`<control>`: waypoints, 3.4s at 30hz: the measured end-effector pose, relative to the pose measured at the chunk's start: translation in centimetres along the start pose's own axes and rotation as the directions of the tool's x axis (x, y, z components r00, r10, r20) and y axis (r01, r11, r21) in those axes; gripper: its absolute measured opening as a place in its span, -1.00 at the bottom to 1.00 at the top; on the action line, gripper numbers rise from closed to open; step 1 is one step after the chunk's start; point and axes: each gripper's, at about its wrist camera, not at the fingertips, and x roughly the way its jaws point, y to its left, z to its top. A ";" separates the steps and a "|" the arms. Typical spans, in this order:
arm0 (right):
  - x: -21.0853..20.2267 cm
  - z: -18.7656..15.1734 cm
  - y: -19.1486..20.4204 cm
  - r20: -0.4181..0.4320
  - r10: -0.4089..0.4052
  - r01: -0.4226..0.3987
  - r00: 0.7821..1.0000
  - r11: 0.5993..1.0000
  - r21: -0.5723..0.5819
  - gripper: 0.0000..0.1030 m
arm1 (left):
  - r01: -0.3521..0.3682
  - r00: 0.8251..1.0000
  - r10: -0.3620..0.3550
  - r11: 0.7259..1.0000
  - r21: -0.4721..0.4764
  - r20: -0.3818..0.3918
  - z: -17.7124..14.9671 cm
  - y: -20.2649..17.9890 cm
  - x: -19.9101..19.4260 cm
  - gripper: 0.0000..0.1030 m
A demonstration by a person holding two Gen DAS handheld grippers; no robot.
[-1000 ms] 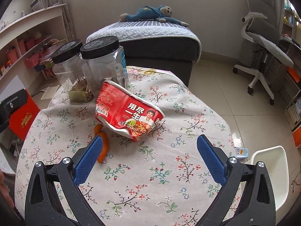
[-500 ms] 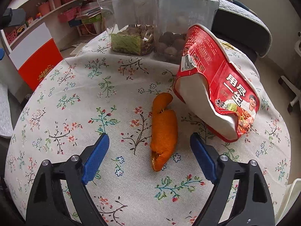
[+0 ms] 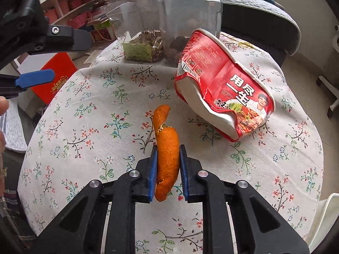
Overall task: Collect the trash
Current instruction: 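Grasp the red noodle cup with the left gripper while the right gripper grasps the orange peel, then carry the noodle cup and orange peel over the bin and release both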
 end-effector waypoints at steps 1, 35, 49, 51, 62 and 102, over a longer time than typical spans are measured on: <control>-0.9 -0.2 -0.9 0.004 -0.005 0.005 1.000 1.000 0.010 -0.65 | 0.041 0.999 -0.042 0.999 -0.007 -0.026 0.1 -0.5 1.0 0.74; -17.3 -3.4 -6.4 0.365 -0.051 -0.014 0.930 0.985 0.173 -0.64 | -0.232 0.911 0.160 0.961 0.152 0.380 -4.5 -3.1 -9.6 -0.35; -20.9 -4.5 -5.5 0.527 -0.248 0.173 0.813 0.967 0.189 -0.64 | -0.287 0.744 0.112 0.944 0.164 0.659 -7.9 -7.6 -17.3 -0.34; -21.2 -4.6 -5.4 0.535 -0.268 0.196 0.801 0.962 0.189 -0.64 | -0.292 0.735 0.103 0.941 0.174 0.671 -8.1 -8.5 -17.4 -0.34; -22.9 -5.5 -6.6 0.564 -0.313 0.221 0.764 0.948 0.228 -0.63 | -0.284 0.724 0.057 0.933 0.222 0.687 -9.6 -11.6 -17.6 -0.33; -27.1 -13.0 -19.8 0.428 -0.556 0.308 0.712 0.796 0.521 -0.59 | -0.105 0.773 -0.247 0.858 0.503 0.584 -16.7 -25.3 -16.6 -0.33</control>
